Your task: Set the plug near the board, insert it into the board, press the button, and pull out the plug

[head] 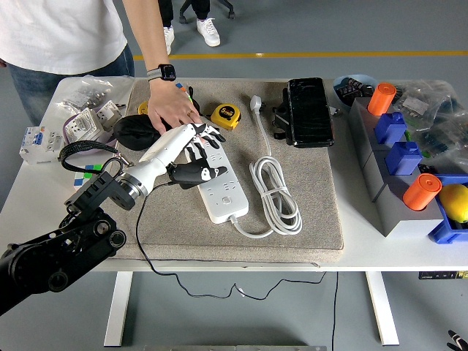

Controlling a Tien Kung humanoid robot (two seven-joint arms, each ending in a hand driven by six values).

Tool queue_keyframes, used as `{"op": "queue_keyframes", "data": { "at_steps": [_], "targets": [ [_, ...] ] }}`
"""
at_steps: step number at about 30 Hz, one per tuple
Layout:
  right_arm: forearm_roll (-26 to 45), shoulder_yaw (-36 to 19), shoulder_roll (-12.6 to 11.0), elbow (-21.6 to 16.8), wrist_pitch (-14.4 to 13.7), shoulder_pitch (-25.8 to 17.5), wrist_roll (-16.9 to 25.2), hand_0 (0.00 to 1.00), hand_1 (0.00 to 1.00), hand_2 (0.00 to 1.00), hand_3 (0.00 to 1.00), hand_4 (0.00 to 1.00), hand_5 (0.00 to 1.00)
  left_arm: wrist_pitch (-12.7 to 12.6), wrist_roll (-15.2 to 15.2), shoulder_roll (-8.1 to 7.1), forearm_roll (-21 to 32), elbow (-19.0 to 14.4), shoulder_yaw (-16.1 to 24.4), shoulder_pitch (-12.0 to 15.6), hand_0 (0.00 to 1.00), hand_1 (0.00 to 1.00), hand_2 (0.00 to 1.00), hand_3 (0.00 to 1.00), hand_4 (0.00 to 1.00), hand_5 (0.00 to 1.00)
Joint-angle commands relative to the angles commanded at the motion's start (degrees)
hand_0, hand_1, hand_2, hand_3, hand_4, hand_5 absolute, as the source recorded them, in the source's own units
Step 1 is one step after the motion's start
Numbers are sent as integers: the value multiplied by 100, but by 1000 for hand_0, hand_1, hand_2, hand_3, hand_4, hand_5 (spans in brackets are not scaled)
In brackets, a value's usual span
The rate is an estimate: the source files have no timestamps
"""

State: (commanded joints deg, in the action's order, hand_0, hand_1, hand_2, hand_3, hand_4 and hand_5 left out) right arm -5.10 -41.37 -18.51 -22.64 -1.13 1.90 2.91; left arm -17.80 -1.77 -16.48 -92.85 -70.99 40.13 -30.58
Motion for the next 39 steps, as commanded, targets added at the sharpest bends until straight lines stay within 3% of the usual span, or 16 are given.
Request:
{"op": "queue_keyframes", "data": {
  "at_steps": [6, 7, 16, 18, 19, 24, 25, 36, 39],
  "targets": [
    [0, -21, 3, -8, -2, -14, 5, 616, 670, 672, 560, 842, 490, 164, 413, 130, -450, 331, -20, -101, 676, 697, 704, 676, 973, 448],
    [0, -24, 3, -9, -3, -13, 6, 616, 670, 672, 560, 842, 490, 188, 490, 146, -525, 371, -25, -118, 707, 728, 749, 743, 998, 480],
    [-5, -61, -8, -16, -7, -21, 4, 616, 670, 672, 560, 842, 491, 395, 1027, 272, -1032, 765, -175, -281, 699, 723, 746, 752, 998, 478],
    [-8, -72, -10, -18, -10, -27, 6, 616, 670, 672, 560, 842, 491, 397, 1068, 282, -1080, 815, -196, -285, 699, 723, 746, 752, 998, 478],
    [-11, -74, -11, -17, -10, -28, 5, 616, 670, 672, 560, 841, 489, 390, 1100, 286, -1103, 840, -207, -283, 556, 665, 702, 739, 998, 476],
    [-8, -86, -4, -13, -7, -45, 5, 616, 670, 672, 560, 841, 489, 317, 1130, 298, -1190, 891, -264, -277, 556, 665, 702, 739, 998, 476],
    [-8, -85, -3, -12, -7, -49, 5, 618, 670, 671, 560, 841, 489, 301, 1133, 304, -1203, 900, -275, -278, 443, 591, 626, 676, 998, 419],
    [-13, -110, -9, -24, -14, -37, 11, 619, 670, 671, 560, 841, 489, 236, 1171, 385, -1244, 1194, -417, -375, 411, 571, 611, 643, 998, 401],
    [-8, -106, -9, -19, -13, -46, 8, 618, 670, 671, 560, 841, 487, 219, 1185, 403, -1255, 1253, -451, -398, 380, 552, 592, 603, 956, 360]
  ]
}}
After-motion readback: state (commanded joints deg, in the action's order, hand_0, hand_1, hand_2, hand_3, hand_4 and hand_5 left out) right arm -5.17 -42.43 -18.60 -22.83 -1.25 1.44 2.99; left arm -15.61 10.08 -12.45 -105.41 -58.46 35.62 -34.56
